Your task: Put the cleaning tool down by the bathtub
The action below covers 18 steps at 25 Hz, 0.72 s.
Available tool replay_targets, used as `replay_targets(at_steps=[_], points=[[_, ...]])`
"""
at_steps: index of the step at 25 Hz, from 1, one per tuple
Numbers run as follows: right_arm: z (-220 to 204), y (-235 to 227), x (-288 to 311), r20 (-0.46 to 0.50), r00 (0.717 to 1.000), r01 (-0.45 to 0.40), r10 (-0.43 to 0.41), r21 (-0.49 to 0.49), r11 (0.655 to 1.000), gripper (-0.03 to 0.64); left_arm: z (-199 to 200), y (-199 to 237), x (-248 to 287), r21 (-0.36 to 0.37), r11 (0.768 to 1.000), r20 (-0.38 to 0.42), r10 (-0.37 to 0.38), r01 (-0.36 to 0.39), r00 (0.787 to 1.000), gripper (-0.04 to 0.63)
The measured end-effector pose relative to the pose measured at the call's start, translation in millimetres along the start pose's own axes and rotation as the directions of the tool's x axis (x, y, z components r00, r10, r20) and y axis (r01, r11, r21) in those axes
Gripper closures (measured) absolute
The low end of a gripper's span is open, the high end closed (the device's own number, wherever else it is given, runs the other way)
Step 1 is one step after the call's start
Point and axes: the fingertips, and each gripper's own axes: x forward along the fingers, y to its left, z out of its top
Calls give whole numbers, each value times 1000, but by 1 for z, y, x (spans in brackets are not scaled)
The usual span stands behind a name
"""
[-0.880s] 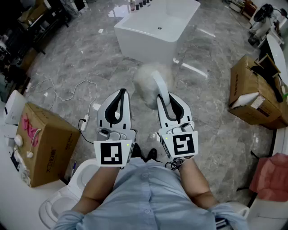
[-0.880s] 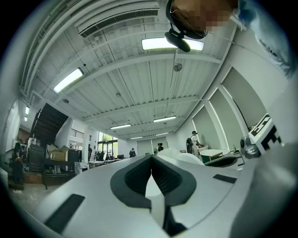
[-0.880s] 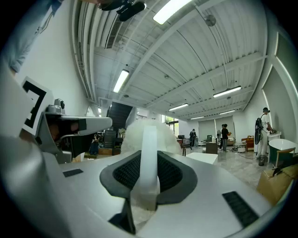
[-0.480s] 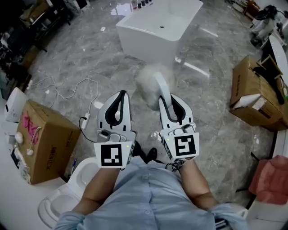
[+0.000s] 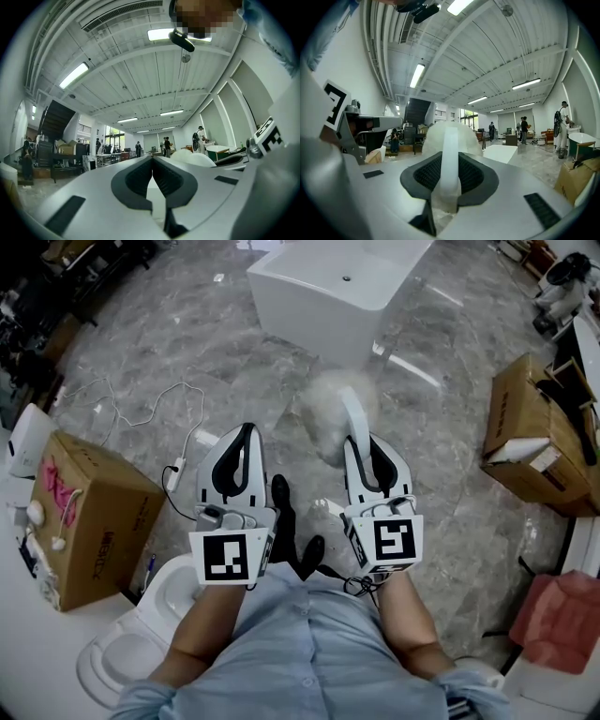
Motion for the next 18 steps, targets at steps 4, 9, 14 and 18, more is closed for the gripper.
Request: replay_targets(at_steps=[4, 9, 14, 18], points=[[-6, -4, 18, -16, 1000, -7, 7, -6, 1000, 517, -8, 10, 15, -16, 1000, -14, 6, -7, 1000, 578], [-13, -14, 57, -42, 999, -4, 4, 7, 1000, 517, -26, 31, 48, -5, 1000, -41, 10, -10, 999, 578], [-14, -13, 119, -64, 998, -30, 29, -8, 1000, 517, -42, 70, 92, -21, 1000, -58, 18, -19, 998, 578], [0, -9, 172, -59, 998, -27, 25, -25, 999, 517, -48, 110, 130, -27, 999, -49, 16, -18, 999, 578]])
